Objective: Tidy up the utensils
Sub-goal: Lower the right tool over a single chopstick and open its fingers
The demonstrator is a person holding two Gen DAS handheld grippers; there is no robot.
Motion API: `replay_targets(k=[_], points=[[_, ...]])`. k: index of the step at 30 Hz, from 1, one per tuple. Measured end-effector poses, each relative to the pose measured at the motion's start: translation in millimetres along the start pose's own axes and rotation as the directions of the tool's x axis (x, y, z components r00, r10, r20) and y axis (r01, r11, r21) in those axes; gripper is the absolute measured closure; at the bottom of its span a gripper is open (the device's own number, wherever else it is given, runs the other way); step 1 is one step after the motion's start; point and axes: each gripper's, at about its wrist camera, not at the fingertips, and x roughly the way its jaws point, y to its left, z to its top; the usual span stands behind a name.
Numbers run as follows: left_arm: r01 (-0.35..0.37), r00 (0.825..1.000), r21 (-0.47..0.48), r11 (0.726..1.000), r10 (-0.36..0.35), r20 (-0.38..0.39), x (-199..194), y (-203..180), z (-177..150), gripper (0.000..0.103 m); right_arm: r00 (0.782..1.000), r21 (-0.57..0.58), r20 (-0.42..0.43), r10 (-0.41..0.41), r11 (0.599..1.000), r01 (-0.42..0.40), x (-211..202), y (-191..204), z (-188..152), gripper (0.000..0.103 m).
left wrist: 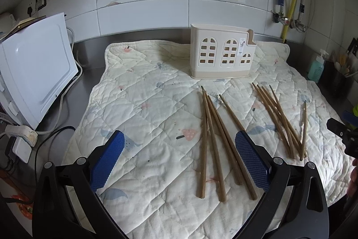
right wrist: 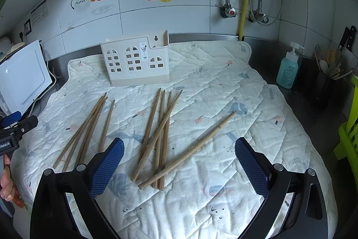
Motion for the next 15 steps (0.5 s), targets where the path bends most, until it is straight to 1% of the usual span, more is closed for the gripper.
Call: replay_targets(k=[3,4,5,6,7,8,10,14,15], points=[[0.006,1.000,0.023,1.000,-0.005,-0.017,5.0,-2.3,-6.5,0.006,1.000,0.017,-0.024,-0.004,1.000,0.005,6.5,-4.2,-3.9,0.008],[0.012,1.000,0.033,0.999,-0.011,-0.026,7.4,-3.8,-9.1,0.010,1.000,0.020,-0.029,-0.005,1.000,0.006,8.6,-5.1,-5.1,0.010],[0.018,0.999,0.042,0.999,-0.016,-0.038,9.9,-5.4,-11.6,0.014,0.999,0.023,-0.037,-0.003,1.000,0.003,11.0,-6.4,-6.6,0.014],[0.022,0.998,0.050,0.999,-0.020,-0.051,13.6,-7.0,-14.2,0.016,0.999,0.027,-0.046,0.000,1.000,0.001,13.2,-7.8,-8.1,0.017],[0.023,0.998,0.054,0.998,-0.020,-0.063,17.3,-8.2,-16.7,0.020,0.998,0.034,-0.056,0.000,0.999,0.002,15.7,-9.5,-9.3,0.020],[0.026,0.997,0.058,0.998,-0.022,-0.075,20.7,-9.8,-19.4,0.025,0.998,0.041,-0.066,-0.001,0.999,0.003,18.2,-11.8,-11.1,0.020],[0.032,0.995,0.062,0.998,-0.026,-0.099,28.7,-11.6,-22.5,0.030,0.997,0.052,-0.081,-0.004,0.999,0.008,23.1,-15.7,-13.6,0.022],[0.049,0.987,0.058,0.997,-0.039,-0.154,47.4,-15.5,-27.2,0.047,0.994,0.076,-0.106,-0.002,0.997,0.010,31.8,-21.5,-17.7,0.026],[0.050,0.985,0.056,0.997,-0.040,-0.168,52.8,-16.0,-28.0,0.049,0.994,0.079,-0.111,-0.002,0.997,0.011,33.9,-22.6,-18.6,0.026]])
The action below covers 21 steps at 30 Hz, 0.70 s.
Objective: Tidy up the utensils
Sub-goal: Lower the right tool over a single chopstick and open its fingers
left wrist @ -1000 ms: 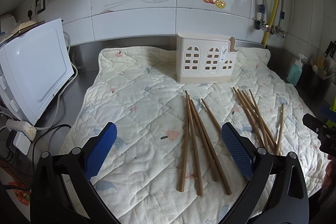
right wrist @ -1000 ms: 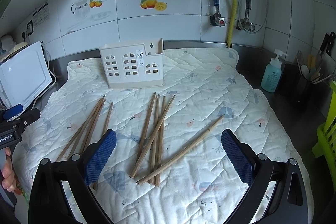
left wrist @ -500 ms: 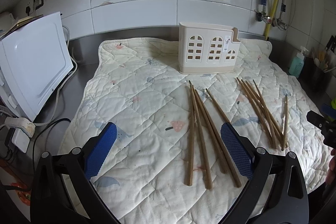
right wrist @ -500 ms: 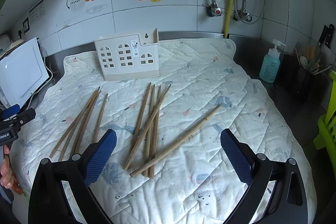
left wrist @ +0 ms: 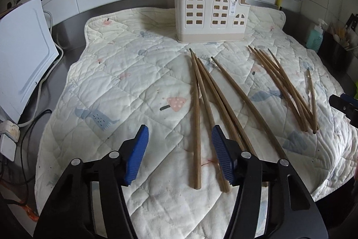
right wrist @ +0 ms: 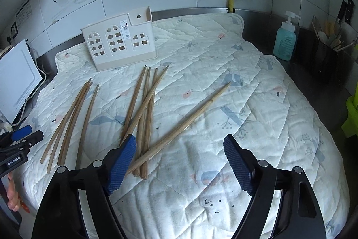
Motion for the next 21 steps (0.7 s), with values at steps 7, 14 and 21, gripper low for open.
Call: replay_targets(k=[7,14,21], points=[[0.009,0.998,0.010,1.000,-0.008,-0.058,24.2,-4.2,-2.7,0.067,0.999,0.021,-0.035,0.008,1.000,-0.008,12.2,-4.1,-2.4,0.034],[-0.040,0.998,0.028,0.999,0.041,-0.052,33.4,-6.1,-1.8,0.079,0.998,0.033,-0.056,0.006,0.999,-0.004,21.5,-6.8,-1.9,0.039],[-0.015,0.999,0.024,1.000,0.016,-0.040,35.1,-2.8,0.0,0.079,0.998,0.038,-0.063,0.007,0.999,-0.004,26.3,-6.2,-0.1,0.042]])
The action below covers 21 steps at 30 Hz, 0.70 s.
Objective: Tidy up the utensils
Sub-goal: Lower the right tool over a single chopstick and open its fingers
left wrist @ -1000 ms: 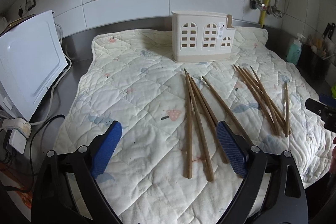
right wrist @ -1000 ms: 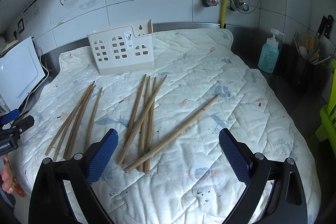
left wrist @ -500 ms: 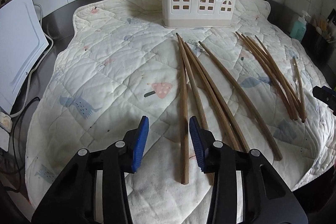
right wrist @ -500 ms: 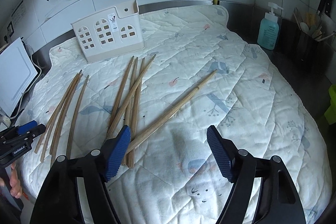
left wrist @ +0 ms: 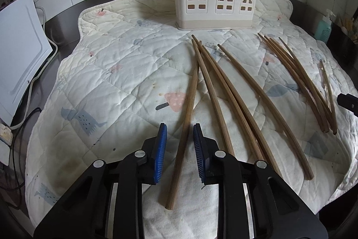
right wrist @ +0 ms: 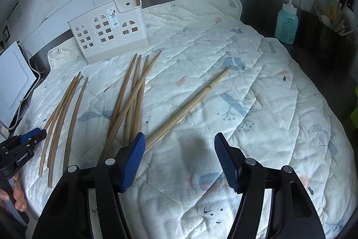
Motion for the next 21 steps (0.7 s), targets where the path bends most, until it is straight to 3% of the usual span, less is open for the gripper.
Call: replay_targets(k=[8,14,21], points=[[0.017,1.000,-0.007,1.000,-0.017,0.012,2.3,-1.2,-1.8,0.083,1.000,0.028,-0.012,0.010,1.000,-0.010,6.2,1.7,0.3,0.059],[0.023,1.000,0.004,1.000,-0.023,0.018,2.4,-1.0,-2.4,0.082,1.000,0.083,-0.004,0.023,0.996,-0.023,8.8,5.3,5.0,0.065],[0.046,0.999,0.007,0.999,-0.047,0.027,1.8,2.5,-4.1,0.082,0.997,0.155,-0.060,0.043,0.987,-0.034,19.8,13.8,5.9,0.079]])
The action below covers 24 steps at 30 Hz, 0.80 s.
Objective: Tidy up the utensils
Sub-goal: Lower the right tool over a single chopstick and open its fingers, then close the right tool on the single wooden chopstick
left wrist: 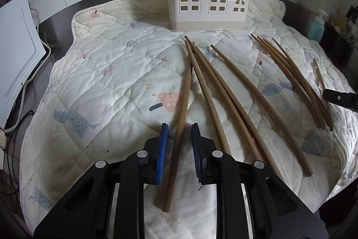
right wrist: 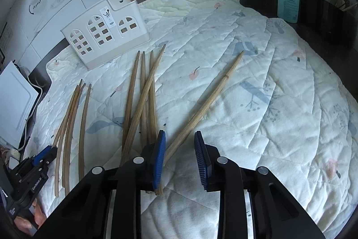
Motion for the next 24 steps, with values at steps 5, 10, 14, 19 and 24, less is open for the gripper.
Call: replay_targets(k=[5,10,14,19,24], points=[[0.022,1.000,0.005,1.000,-0.022,0.008,0.3,2.3,-0.8,0.082,1.000,0.008,-0.013,-0.027,1.000,0.028,5.1,1.7,3.9,0.084],[0.042,0.999,-0.004,0.999,-0.042,0.010,0.7,5.1,-0.8,0.082,0.998,-0.052,-0.014,-0.056,0.997,0.055,5.1,2.5,5.7,0.096],[0.043,0.999,-0.005,0.999,-0.042,0.009,0.7,5.3,-0.8,0.082,0.996,-0.107,-0.002,-0.089,0.990,0.088,4.9,3.7,2.6,0.096],[0.040,0.999,-0.015,0.999,-0.040,-0.003,0.8,5.4,0.0,0.081,0.998,-0.111,0.011,-0.063,0.992,0.064,-0.5,-0.6,-6.8,0.081],[0.034,0.999,-0.017,0.999,-0.034,-0.010,0.9,4.3,0.1,0.080,0.997,-0.150,0.047,-0.056,0.987,0.062,-6.4,0.8,-20.2,0.081]])
